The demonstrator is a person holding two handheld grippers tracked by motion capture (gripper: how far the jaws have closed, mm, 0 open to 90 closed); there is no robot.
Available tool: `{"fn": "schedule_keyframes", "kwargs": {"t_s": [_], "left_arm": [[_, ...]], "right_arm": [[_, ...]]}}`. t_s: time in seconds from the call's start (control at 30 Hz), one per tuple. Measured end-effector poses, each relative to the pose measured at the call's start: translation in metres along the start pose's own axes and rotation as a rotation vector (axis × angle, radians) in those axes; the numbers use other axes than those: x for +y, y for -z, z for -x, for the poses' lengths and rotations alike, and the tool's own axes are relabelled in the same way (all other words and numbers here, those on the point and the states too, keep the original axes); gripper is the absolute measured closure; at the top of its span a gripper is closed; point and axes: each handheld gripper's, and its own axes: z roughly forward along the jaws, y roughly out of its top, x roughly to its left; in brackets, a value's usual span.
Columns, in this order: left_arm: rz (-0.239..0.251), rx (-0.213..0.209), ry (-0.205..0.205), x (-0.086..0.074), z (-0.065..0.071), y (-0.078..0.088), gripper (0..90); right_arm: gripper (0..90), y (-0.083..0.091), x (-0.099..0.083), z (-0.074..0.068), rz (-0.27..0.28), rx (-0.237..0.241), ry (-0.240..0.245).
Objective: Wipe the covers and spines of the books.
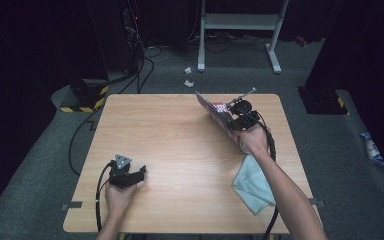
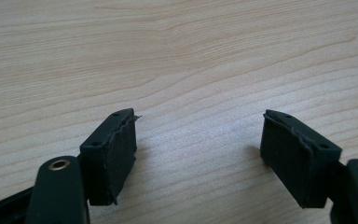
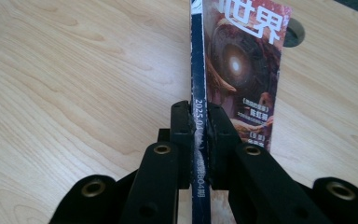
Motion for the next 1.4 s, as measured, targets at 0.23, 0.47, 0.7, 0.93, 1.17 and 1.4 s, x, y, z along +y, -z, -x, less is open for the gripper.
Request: {"fn": "schedule_keyframes", "kwargs": {"t_s": [0.23,0.47,0.7,0.93,1.17,1.4], "left_arm": [[0.001,0.000,0.000,0.000,0.000,0.000,26.9],[0.001,-0.001,-0.001,0.000,0.000,0.000,27.0],[0.002,-0.001,-0.001,0.000,0.000,0.000,27.0],[0.002,-0.001,-0.003,0.000,0.000,0.000,27.0],[0.002,-0.003,-0.002,0.000,0.000,0.000,27.0],[0.003,-0.002,-0.004,0.000,0.000,0.000,27.0]], "right_arm": [[83.3,-0.005,0.001,-0.005,-0.003,0.034,-0.012],[83.2,-0.012,0.003,-0.015,-0.005,0.070,-0.011],[83.1,-0.024,0.003,-0.025,-0.011,0.112,-0.009],[83.1,-0.035,0.002,-0.036,-0.030,0.138,-0.001],[83.0,-0.043,-0.001,-0.044,-0.035,0.161,0.005],[82.9,-0.048,-0.002,-0.048,-0.039,0.174,0.006]]}}
